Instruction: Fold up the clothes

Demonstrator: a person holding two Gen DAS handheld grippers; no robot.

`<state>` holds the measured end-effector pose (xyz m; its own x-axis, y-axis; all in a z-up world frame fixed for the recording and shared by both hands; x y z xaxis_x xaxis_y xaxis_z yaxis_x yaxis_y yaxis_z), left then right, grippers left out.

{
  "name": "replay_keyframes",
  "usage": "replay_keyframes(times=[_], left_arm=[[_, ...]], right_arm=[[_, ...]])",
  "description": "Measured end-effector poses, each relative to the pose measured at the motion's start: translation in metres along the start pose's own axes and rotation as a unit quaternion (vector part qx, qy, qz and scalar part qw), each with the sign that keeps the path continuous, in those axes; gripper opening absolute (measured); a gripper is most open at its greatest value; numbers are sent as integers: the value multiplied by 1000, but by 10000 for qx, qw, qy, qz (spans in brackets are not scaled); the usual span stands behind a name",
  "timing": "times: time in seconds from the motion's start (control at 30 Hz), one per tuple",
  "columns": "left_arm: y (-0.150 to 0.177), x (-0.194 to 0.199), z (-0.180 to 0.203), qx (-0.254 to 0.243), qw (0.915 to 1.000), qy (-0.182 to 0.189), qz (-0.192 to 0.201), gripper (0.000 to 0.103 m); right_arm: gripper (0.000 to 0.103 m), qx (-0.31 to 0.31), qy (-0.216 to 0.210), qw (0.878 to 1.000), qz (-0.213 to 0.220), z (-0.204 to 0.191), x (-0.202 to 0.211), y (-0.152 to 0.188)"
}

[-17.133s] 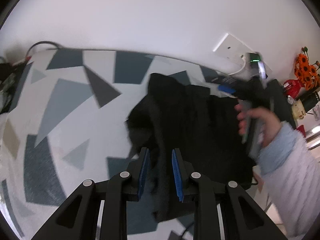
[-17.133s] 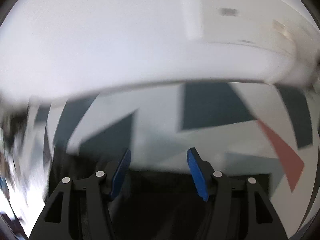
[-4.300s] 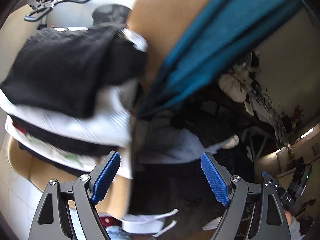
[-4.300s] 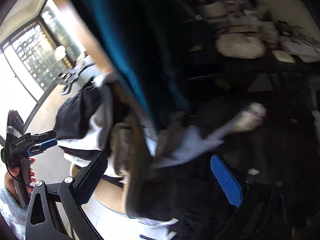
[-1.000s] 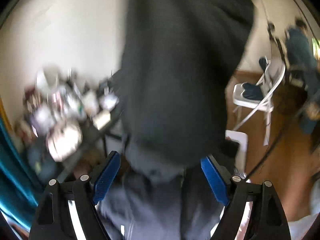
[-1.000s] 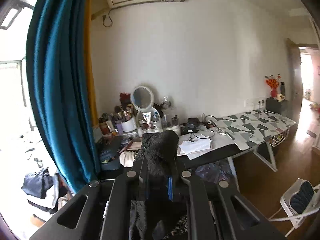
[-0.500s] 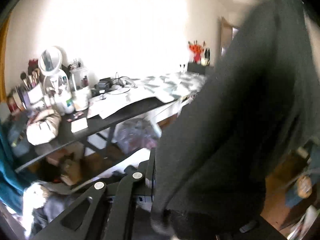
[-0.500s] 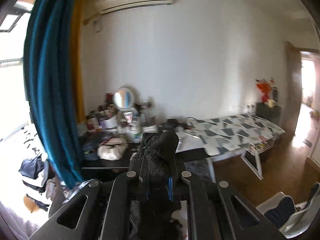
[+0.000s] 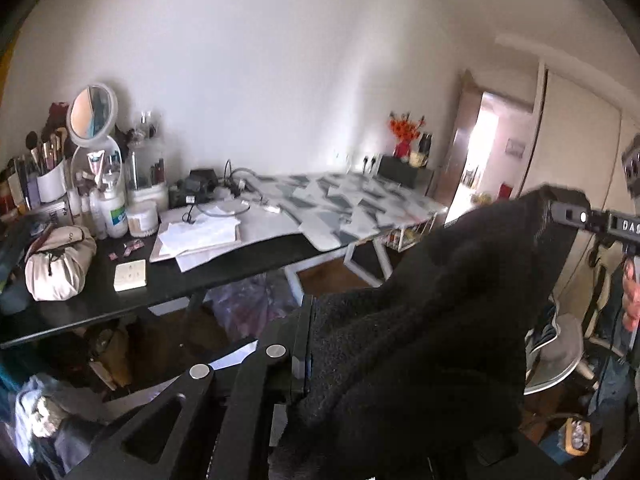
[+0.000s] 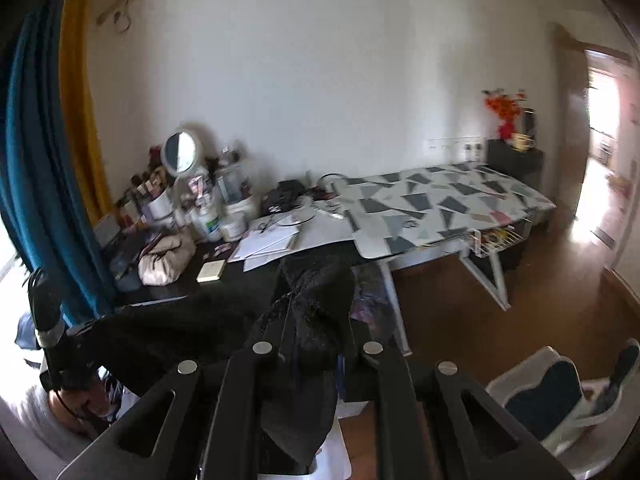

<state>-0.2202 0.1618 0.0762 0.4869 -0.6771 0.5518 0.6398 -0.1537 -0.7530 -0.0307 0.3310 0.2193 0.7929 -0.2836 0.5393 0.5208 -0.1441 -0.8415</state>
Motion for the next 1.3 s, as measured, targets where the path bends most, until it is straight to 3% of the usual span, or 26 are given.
replay_keyframes(times=[0.13, 0.27, 0.47, 0.7, 0.83, 0.97, 1.07, 1.17, 1.3], left_arm=[[0, -30, -6, 394, 9966, -612, -382, 4], [1, -58, -12, 790, 9864, -1240, -737, 4], [13, -39, 10, 1087, 9658, -2334, -296, 4], [31, 8, 7, 1639, 9346, -3155, 33, 4], [43, 43, -17, 1856, 9185, -3487, 156, 4], [60, 87, -78, 2250, 9013, -3686, 326, 4], [69, 106, -139, 2455, 8962, -3688, 233, 4], [83, 111, -218, 2510, 8993, -3582, -51, 4], [118, 93, -331, 2662, 9038, -3265, -757, 4]], right_arm=[[12, 185, -456, 9986, -202, 6, -46, -4], [12, 505, -1060, 9921, -431, 11, -98, 0], [12, 1137, -2255, 9646, -755, -11, -152, 5], [12, 2005, -3311, 9205, -537, -50, -150, -5], [12, 2014, -3641, 9079, -512, -81, -153, -5], [12, 1987, -3875, 8980, -630, -130, -159, -2], [12, 2213, -3834, 8934, -772, -180, -171, 7], [12, 2239, -3638, 8983, -1029, -238, -197, 30], [12, 2048, -3137, 9118, -1680, -316, -250, 78]])
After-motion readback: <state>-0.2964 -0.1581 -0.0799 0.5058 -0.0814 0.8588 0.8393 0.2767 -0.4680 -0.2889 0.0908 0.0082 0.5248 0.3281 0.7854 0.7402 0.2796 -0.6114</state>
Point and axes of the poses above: each gripper's, at about its wrist camera, not at the fingertips, and x roughly against the way its jaws point, z to its right, y to its underside, the point moved 3 cm from there along -x, roughly the way its jaws point, and after that the axes turned 12 degrees about x, right-handed, at the moved point
